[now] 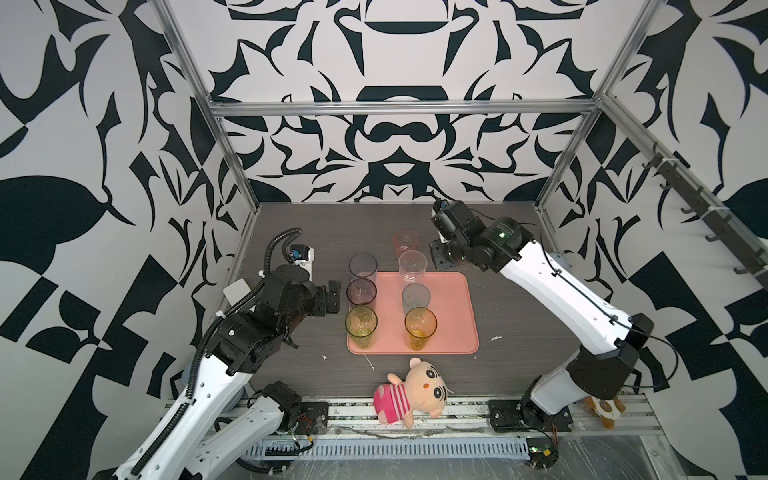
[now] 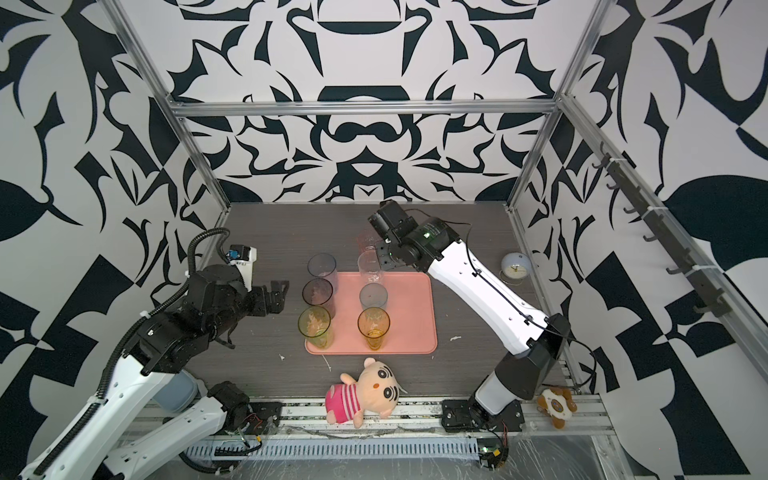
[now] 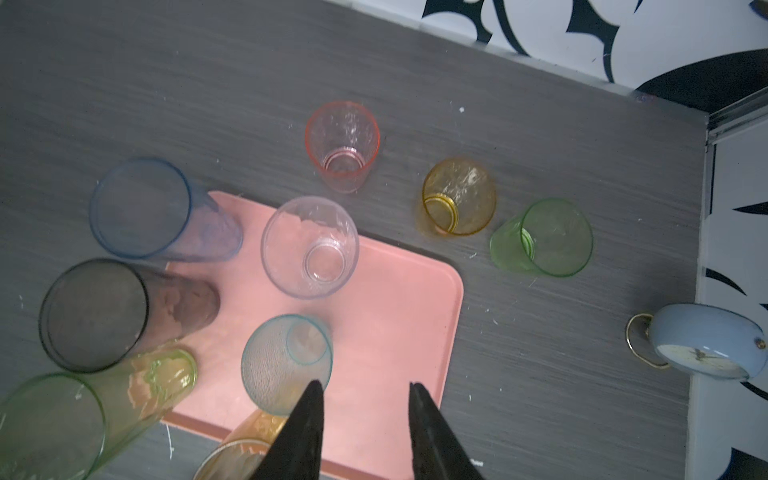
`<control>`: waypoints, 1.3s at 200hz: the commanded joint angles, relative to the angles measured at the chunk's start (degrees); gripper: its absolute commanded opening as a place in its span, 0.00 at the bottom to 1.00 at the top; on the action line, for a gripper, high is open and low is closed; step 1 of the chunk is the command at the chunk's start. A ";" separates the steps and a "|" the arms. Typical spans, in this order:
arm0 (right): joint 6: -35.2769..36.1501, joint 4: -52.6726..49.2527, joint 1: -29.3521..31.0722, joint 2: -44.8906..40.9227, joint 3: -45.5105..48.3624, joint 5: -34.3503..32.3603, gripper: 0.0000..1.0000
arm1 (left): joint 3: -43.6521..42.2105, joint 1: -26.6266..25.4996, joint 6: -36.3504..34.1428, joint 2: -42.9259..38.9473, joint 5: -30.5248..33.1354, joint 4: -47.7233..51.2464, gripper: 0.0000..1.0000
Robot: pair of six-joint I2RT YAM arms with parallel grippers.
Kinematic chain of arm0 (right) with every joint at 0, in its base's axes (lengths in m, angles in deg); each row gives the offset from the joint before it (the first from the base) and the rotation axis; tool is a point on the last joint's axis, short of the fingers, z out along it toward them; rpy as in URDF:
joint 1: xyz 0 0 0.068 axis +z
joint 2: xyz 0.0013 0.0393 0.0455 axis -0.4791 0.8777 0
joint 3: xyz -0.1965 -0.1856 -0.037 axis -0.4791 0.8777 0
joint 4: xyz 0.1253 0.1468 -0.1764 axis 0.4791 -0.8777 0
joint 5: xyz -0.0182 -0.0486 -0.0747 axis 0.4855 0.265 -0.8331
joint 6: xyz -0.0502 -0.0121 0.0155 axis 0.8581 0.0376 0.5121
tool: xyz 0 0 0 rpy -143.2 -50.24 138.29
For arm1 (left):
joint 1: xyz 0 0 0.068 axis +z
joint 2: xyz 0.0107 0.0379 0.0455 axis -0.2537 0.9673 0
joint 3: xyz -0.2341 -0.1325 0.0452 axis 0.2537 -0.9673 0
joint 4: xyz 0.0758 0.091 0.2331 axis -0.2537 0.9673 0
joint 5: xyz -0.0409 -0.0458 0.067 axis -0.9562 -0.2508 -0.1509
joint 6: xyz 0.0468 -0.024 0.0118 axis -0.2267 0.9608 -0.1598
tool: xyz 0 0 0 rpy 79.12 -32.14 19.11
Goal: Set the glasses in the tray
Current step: 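Move the right gripper over the small pink glass beyond the tray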
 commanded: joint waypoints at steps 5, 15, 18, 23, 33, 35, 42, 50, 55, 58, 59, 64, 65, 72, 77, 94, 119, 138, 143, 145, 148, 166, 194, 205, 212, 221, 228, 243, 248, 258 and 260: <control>2.97 3.99 -3.73 3.43 -4.60 5.86 0.38 | 1.18 0.23 -0.04 -0.59 -0.86 -1.08 0.99; 3.48 4.98 -5.14 5.17 -5.97 7.69 0.38 | 0.97 0.23 -0.92 -0.55 -0.61 -0.97 0.99; 3.57 5.12 -5.65 5.71 -6.51 7.97 0.38 | 0.94 0.23 -1.15 -0.51 -0.62 -1.00 0.99; 3.70 5.24 -6.24 6.71 -7.33 8.36 0.38 | 0.79 0.23 -1.61 -0.46 -0.53 -1.00 0.99; 4.90 5.66 -7.20 8.68 -8.97 9.26 0.38 | 0.29 0.23 -2.45 -0.50 -0.23 -1.17 0.99; 5.12 5.96 -7.35 9.04 -9.28 9.38 0.38 | 0.14 0.23 -2.67 -0.46 -0.19 -1.31 0.99; 5.55 6.50 -7.99 10.45 -10.27 9.55 0.38 | -0.62 0.23 -3.38 -0.72 -0.16 -2.01 0.99; 6.31 7.18 -8.64 12.00 -11.23 10.01 0.38 | -1.54 0.20 -4.10 -1.02 -0.33 -3.16 0.99; 6.92 7.97 -9.02 12.95 -11.56 10.37 0.38 | -2.27 0.22 -4.43 -1.32 -0.85 -4.07 0.99; 7.29 8.42 -9.19 13.52 -11.70 10.41 0.38 | -2.60 0.23 -4.66 -1.48 -1.10 -4.46 1.00; 7.31 8.57 -9.22 13.70 -11.71 10.35 0.38 | -2.72 0.23 -4.73 -1.52 -1.12 -4.67 0.99; 7.41 9.18 -9.65 14.66 -11.83 9.82 0.38 | -3.26 0.23 -4.88 -1.79 -1.76 -5.46 0.99; 7.32 9.26 -9.67 14.84 -11.82 9.71 0.38 | -3.36 0.23 -4.88 -1.85 -1.89 -5.56 1.00; 7.12 9.44 -10.17 16.40 -12.61 9.53 0.38 | -3.41 0.23 -4.89 -2.07 -2.78 -5.90 0.99; 7.11 9.44 -10.59 17.50 -13.36 9.99 0.38 | -3.22 0.23 -4.89 -2.15 -3.35 -5.87 0.99; 6.99 8.90 -11.50 21.46 -16.17 11.19 0.38 | -3.17 0.23 -5.13 -3.01 -4.00 -5.81 0.99; 6.81 8.52 -12.71 25.86 -19.52 13.36 0.38 | -4.14 0.23 -5.50 -4.86 -3.40 -5.76 1.00; 6.79 8.81 -13.44 28.11 -21.09 14.96 0.40 | -4.42 0.23 -5.50 -5.33 -3.41 -5.61 1.00; 6.88 9.02 -13.61 28.62 -21.44 15.36 0.40 | -4.43 0.23 -5.50 -5.33 -3.45 -5.53 0.99; 6.89 9.06 -13.70 28.79 -21.60 15.50 0.40 | -4.38 0.23 -5.50 -5.33 -3.43 -5.45 0.99; 6.85 9.07 -13.77 29.08 -21.88 15.61 0.41 | -4.35 0.23 -5.50 -5.27 -3.33 -5.48 0.99; 6.79 9.22 -14.24 30.83 -23.26 16.42 0.43 | -4.33 0.23 -5.59 -5.00 -3.34 -5.29 1.00; 5.79 9.16 -14.87 33.73 -25.78 18.01 0.43 | -4.22 0.23 -5.50 -4.48 -3.30 -4.74 0.99; 5.76 9.16 -14.87 34.79 -26.66 18.61 0.44 | -4.16 0.23 -5.50 -4.43 -3.32 -4.68 0.99; 5.80 9.18 -14.87 35.45 -27.10 18.90 0.44 | -4.18 0.23 -5.50 -4.46 -3.34 -4.66 0.99; 5.73 9.25 -14.87 36.37 -27.69 19.46 0.45 | -4.20 0.23 -5.50 -4.39 -3.25 -4.59 1.00; 5.66 9.09 -14.84 37.12 -28.21 19.89 0.45 | -4.24 0.23 -5.50 -4.45 -3.33 -4.60 1.00; 5.58 8.99 -14.87 38.57 -29.20 20.48 0.46 | -4.25 0.23 -5.50 -4.39 -3.34 -4.58 0.99; 5.49 8.86 -14.87 38.98 -29.56 20.49 0.46 | -4.28 0.23 -5.50 -4.35 -3.32 -4.60 1.00; 5.45 8.63 -14.85 39.81 -30.15 20.63 0.47 | -4.25 0.23 -5.50 -4.28 -3.34 -4.61 0.99; 5.43 8.63 -14.86 39.94 -30.28 20.66 0.47 | -4.25 0.23 -5.50 -4.28 -3.34 -4.54 1.00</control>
